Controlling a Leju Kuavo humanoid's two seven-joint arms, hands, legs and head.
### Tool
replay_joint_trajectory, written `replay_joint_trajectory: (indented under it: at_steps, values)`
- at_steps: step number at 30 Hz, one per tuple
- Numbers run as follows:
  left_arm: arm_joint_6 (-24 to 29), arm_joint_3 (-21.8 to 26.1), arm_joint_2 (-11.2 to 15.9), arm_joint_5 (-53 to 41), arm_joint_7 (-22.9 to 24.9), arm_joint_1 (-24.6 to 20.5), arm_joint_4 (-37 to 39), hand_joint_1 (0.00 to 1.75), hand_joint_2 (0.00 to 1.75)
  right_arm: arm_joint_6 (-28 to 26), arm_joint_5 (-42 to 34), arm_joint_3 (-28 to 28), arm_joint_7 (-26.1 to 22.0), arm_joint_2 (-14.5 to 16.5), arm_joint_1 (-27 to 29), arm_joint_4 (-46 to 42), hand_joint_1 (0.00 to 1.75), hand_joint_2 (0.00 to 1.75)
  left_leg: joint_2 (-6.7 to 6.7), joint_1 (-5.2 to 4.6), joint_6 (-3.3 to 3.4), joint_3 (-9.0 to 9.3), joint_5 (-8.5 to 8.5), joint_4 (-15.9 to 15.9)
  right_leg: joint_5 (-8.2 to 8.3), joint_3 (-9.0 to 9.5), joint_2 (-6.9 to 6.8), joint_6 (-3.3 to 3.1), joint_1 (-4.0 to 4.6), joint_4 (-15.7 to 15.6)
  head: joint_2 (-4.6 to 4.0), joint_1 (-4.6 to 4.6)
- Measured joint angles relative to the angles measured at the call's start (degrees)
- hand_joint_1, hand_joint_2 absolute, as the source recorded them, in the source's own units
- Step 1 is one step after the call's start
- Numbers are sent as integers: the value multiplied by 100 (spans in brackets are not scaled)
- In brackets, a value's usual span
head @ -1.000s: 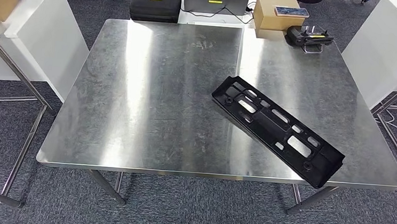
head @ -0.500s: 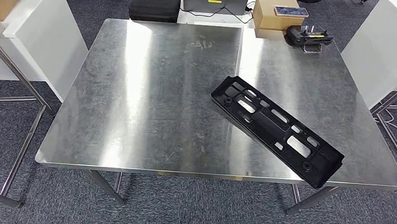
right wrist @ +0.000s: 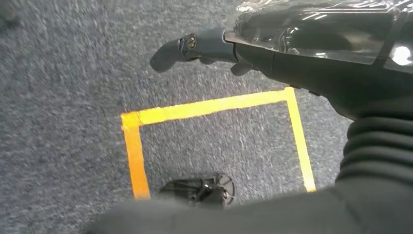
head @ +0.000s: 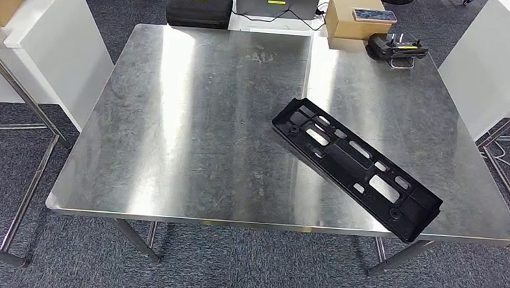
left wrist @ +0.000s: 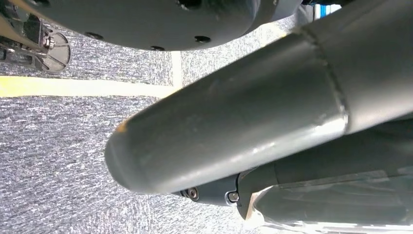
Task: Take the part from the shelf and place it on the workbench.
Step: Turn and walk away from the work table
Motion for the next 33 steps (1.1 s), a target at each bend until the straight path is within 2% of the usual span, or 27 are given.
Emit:
replay_joint_trajectory:
  at_steps: [14, 19, 33]
  values:
    - [-251, 323, 211, 516, 176, 7, 0, 0, 0, -81, 234, 300, 269, 16, 166, 51, 0, 0, 0, 0, -2, 1, -2, 0, 0, -1, 0, 0, 1, -1, 0, 4]
    - [-88, 451, 274, 646, 194, 6, 0, 0, 0, -125, 133, 301, 303, -6, 203, 51, 0, 0, 0, 1, -2, 1, -2, 0, 0, -1, 1, 0, 1, -1, 0, 4]
    - [-161, 650, 308, 804, 86, 10, -4, 0, 0, -73, 89, 301, 250, 16, 267, 51, 0, 0, 0, -1, -5, 1, -4, 0, 0, 2, 1, 0, -1, -4, 0, 3]
